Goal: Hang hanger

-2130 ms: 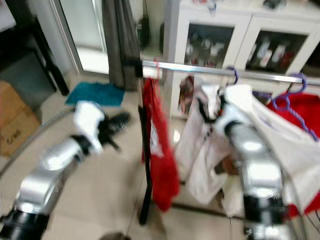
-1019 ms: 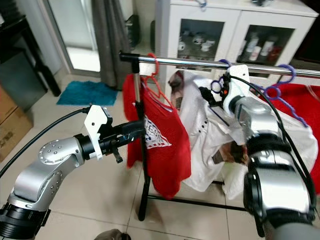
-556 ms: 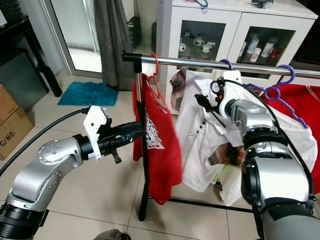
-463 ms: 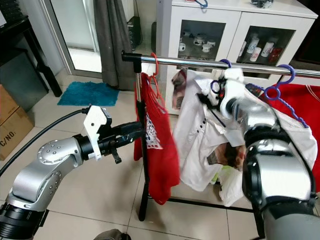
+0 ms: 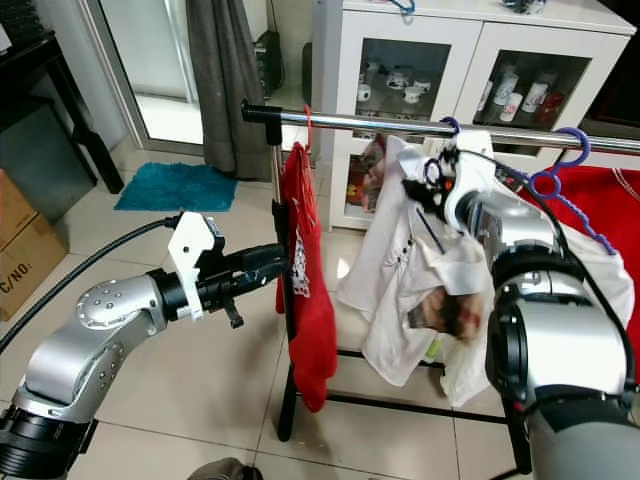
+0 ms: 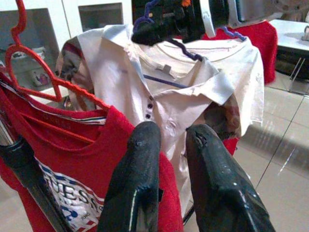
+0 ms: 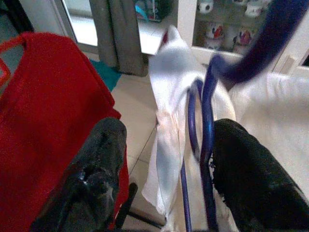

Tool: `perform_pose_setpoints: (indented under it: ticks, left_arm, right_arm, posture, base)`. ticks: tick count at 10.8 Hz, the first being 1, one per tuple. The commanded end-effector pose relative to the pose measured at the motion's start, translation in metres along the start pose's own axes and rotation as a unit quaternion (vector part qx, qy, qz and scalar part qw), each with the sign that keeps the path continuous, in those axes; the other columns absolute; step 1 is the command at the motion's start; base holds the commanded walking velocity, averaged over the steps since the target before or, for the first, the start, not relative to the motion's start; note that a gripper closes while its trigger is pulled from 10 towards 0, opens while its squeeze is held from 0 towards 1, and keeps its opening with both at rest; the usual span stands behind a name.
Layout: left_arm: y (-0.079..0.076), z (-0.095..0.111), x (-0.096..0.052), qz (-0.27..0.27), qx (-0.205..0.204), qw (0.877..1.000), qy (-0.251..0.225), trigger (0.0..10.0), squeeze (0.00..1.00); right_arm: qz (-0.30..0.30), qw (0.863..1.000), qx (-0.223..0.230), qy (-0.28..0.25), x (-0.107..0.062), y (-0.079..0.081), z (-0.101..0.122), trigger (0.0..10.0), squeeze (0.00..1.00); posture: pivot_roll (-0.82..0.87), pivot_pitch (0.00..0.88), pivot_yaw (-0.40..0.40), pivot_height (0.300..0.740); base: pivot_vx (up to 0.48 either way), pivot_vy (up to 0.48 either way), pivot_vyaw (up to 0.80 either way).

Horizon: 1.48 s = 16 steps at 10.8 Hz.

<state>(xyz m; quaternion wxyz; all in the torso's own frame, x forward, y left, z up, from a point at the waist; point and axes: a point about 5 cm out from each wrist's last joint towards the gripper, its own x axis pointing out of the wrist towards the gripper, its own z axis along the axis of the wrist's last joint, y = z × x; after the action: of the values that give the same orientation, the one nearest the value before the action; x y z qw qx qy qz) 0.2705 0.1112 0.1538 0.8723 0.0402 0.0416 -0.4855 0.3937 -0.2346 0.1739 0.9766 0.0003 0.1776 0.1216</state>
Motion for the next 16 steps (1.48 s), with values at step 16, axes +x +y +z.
perform_pose_setpoints:
  ticks: [16]
  left_arm:
    - [0.0005,0.0022,0.0005,-0.003,0.016,1.0,0.006,10.0,0.0]
  right_arm:
    - [-0.036,0.999,0.012,-0.011,0.0027,0.0011,0.0075,0.0,0.0]
  posture:
    - [0.06,0.0,0.024,0.74]
  base:
    - [0.0,0.0,0.0]
